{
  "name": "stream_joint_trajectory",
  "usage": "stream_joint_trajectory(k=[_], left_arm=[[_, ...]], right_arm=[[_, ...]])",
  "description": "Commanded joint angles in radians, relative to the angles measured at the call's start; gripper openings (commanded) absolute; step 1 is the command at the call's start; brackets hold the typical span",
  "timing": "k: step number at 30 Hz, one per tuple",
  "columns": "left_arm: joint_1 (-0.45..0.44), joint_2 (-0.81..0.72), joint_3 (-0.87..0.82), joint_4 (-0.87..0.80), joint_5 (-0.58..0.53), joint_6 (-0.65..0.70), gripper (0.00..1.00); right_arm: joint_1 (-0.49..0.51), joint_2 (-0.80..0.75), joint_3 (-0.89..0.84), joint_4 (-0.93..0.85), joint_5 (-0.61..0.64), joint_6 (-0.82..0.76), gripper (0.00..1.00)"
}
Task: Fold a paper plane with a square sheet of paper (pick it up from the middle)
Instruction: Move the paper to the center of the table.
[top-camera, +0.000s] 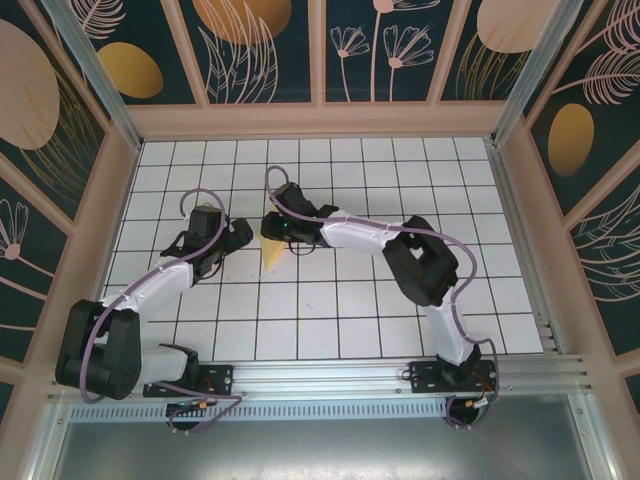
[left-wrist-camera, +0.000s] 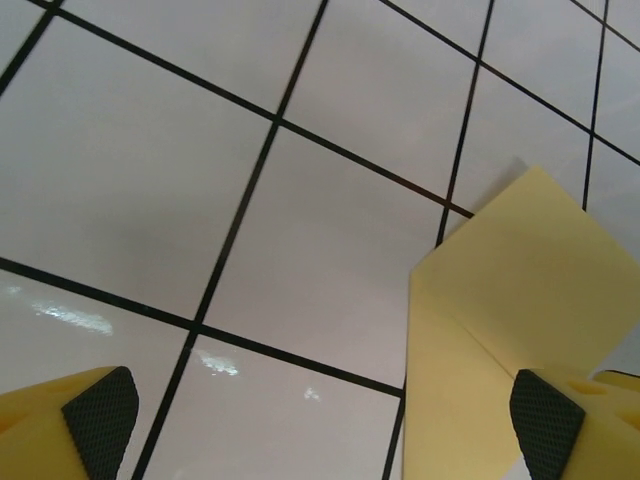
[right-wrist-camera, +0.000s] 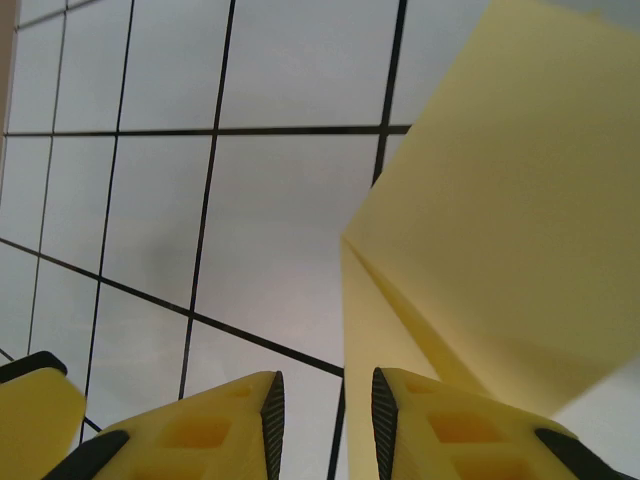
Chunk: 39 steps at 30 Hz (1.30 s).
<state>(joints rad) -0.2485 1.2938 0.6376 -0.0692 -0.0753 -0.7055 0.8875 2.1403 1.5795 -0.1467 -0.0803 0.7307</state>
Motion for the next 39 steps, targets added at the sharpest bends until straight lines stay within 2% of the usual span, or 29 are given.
stream_joint_trajectory(k=[1, 8, 14, 22, 27, 30, 31, 33, 36, 39], left_arm=[[0.024, -0.034, -0.019, 0.04, 0.03, -0.04, 0.98], [0.037, -0.025, -0.032, 0.053, 0.056, -0.038, 0.99], [0.037, -0.002, -0.027, 0.071, 0.093, -0.029, 0.99], [0.037, 0.004, -0.028, 0.085, 0.131, -0.011, 0.99], [0.037, 0.011, -0.041, 0.119, 0.171, 0.002, 0.99], [0.037, 0.012, -0.042, 0.126, 0.184, 0.014, 0.99], [0.037, 0.012, -0.041, 0.126, 0.188, 0.017, 0.99], [0.037, 0.012, -0.041, 0.126, 0.193, 0.019, 0.98], [0.037, 0.01, -0.048, 0.133, 0.211, 0.017, 0.99], [0.037, 0.011, -0.055, 0.148, 0.238, 0.011, 0.98]], right_arm=[[0.004, 0.085, 0.104, -0.121, -0.024, -0.007, 0.32], [-0.004, 0.158, 0.155, -0.207, -0.031, -0.055, 0.31], [-0.012, 0.134, 0.099, -0.263, -0.063, -0.229, 0.3], [-0.044, -0.05, -0.193, -0.296, -0.159, -0.671, 0.31], [-0.07, -0.209, -0.3, -0.257, -0.149, -0.786, 0.34], [-0.07, -0.295, -0.302, -0.197, -0.122, -0.721, 0.41], [-0.07, -0.319, -0.313, -0.164, -0.094, -0.67, 0.46], [-0.071, -0.346, -0.33, -0.112, 0.006, -0.543, 0.49], [-0.088, -0.327, -0.32, -0.132, 0.118, -0.32, 0.41], [-0.089, -0.305, -0.312, -0.159, 0.171, -0.156, 0.34]])
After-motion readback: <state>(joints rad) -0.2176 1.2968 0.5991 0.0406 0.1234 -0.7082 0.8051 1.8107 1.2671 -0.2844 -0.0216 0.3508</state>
